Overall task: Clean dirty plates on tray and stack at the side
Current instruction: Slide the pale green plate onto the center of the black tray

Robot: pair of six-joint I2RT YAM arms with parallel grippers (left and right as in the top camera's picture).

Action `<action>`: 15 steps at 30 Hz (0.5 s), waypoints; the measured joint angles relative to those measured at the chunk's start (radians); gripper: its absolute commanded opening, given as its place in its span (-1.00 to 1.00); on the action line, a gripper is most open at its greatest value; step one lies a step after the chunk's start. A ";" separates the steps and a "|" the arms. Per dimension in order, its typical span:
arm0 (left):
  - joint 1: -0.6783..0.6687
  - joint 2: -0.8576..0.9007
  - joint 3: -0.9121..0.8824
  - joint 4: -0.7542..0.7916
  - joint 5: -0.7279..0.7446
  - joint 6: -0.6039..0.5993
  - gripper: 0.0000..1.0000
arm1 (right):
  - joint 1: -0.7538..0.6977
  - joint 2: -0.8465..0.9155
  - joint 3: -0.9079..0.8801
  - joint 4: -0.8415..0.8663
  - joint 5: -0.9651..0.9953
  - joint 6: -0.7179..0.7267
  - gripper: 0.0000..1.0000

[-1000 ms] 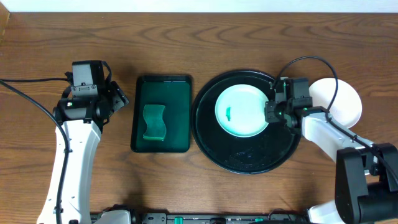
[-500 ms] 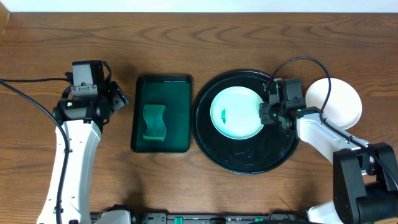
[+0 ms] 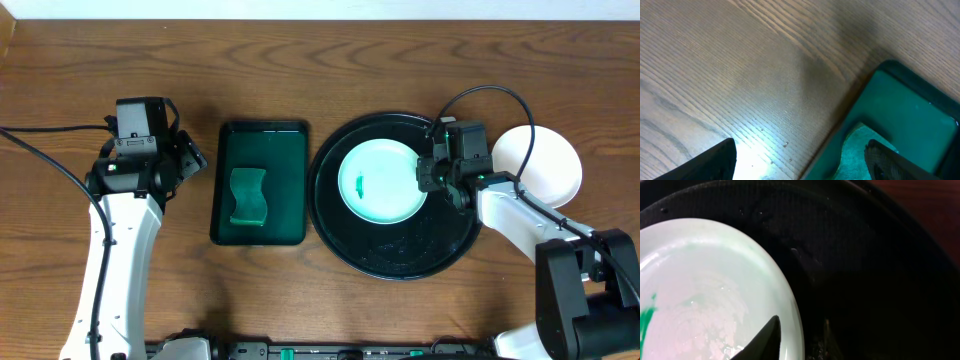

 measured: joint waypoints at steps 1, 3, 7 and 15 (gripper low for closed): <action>0.000 0.000 0.000 0.000 0.000 0.000 0.64 | 0.000 0.000 0.000 0.000 0.000 0.000 -0.46; 0.000 0.000 0.000 0.000 0.000 0.000 0.65 | 0.000 0.000 0.000 0.000 0.001 -0.001 -0.47; 0.000 0.000 0.000 0.000 0.000 0.000 0.64 | 0.000 0.000 0.000 -0.002 0.001 -0.003 -0.47; 0.000 0.000 0.000 0.000 0.000 0.000 0.64 | 0.000 -0.003 0.022 -0.180 0.002 -0.019 -0.45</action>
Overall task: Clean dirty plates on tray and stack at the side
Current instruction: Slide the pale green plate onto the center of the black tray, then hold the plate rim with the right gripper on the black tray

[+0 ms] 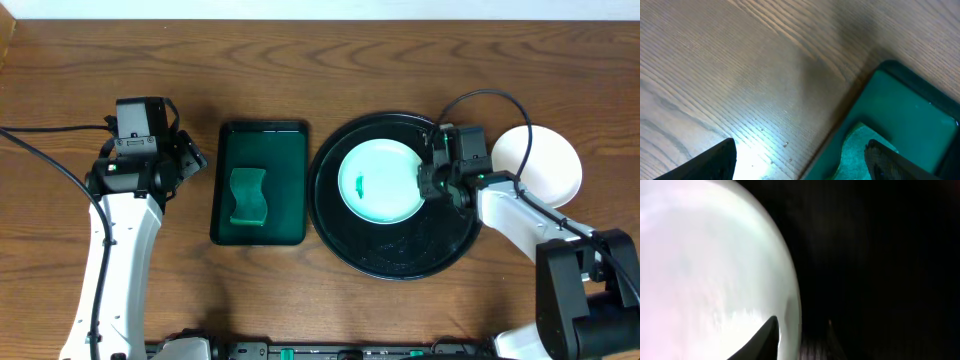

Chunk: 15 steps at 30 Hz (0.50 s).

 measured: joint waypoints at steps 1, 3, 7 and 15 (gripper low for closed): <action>0.000 0.000 0.000 0.000 0.000 0.000 0.64 | 0.000 -0.004 0.025 -0.070 0.000 -0.002 -0.42; 0.000 0.000 0.000 0.000 0.000 0.000 0.64 | 0.000 -0.015 0.092 -0.196 0.000 -0.006 -0.33; 0.000 0.000 0.000 -0.001 0.000 0.000 0.65 | 0.000 -0.034 0.283 -0.380 -0.003 -0.023 -0.18; 0.000 0.000 0.000 0.000 0.000 0.000 0.65 | 0.000 -0.015 0.377 -0.453 -0.029 -0.064 -0.34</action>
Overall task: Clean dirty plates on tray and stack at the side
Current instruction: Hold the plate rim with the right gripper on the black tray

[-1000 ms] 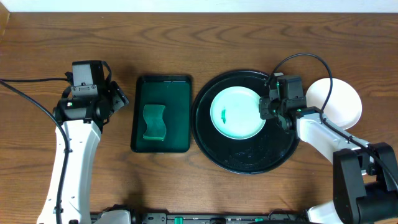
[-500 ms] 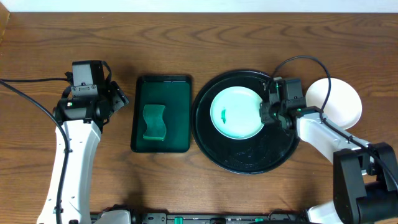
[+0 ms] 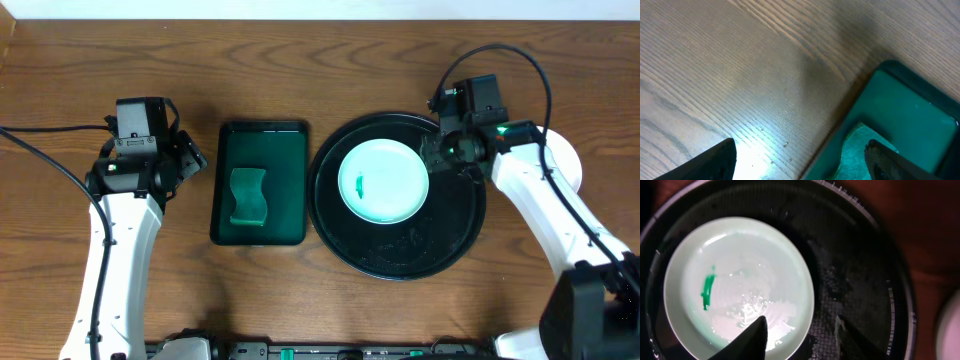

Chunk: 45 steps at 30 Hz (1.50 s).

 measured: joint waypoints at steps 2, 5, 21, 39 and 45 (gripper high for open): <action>0.000 0.000 0.000 0.000 0.000 0.000 0.65 | 0.000 0.043 0.000 0.004 -0.005 -0.007 -0.37; 0.000 0.000 0.000 0.000 0.000 0.000 0.64 | 0.000 0.121 0.000 0.016 -0.010 -0.010 -0.42; 0.000 0.000 0.000 0.000 0.000 0.000 0.65 | 0.002 0.227 0.000 0.016 0.051 -0.027 -0.97; 0.000 0.000 0.000 0.000 0.000 0.000 0.65 | 0.005 0.227 0.067 -0.177 0.149 0.003 -0.70; 0.000 0.000 0.000 0.000 0.000 0.000 0.64 | 0.005 0.227 0.067 -0.172 0.153 0.038 -0.40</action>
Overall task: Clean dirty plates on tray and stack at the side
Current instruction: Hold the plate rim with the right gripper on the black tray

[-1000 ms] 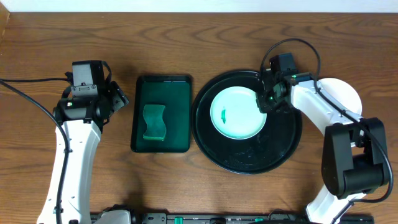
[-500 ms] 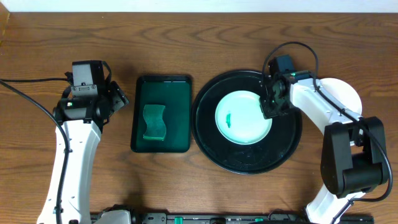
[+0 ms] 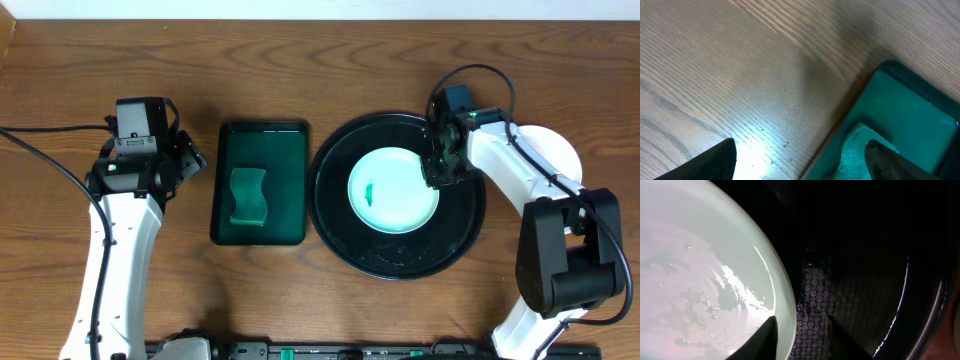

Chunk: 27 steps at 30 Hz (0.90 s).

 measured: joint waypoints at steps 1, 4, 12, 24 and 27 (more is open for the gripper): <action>0.000 0.000 0.000 0.000 0.000 0.000 0.64 | 0.000 0.000 0.000 0.002 0.000 0.000 -0.39; 0.000 0.000 0.000 0.000 0.000 0.000 0.65 | 0.000 0.000 0.000 0.019 -0.001 0.003 -0.39; 0.000 0.000 0.000 0.000 0.000 0.000 0.65 | 0.000 0.000 -0.025 0.056 -0.007 0.013 -0.97; 0.000 0.000 0.000 0.000 0.000 0.000 0.65 | 0.000 0.000 -0.026 0.075 0.023 0.056 -0.98; 0.000 0.000 0.000 0.000 0.000 0.000 0.65 | -0.005 0.000 -0.026 0.075 0.034 0.069 -0.97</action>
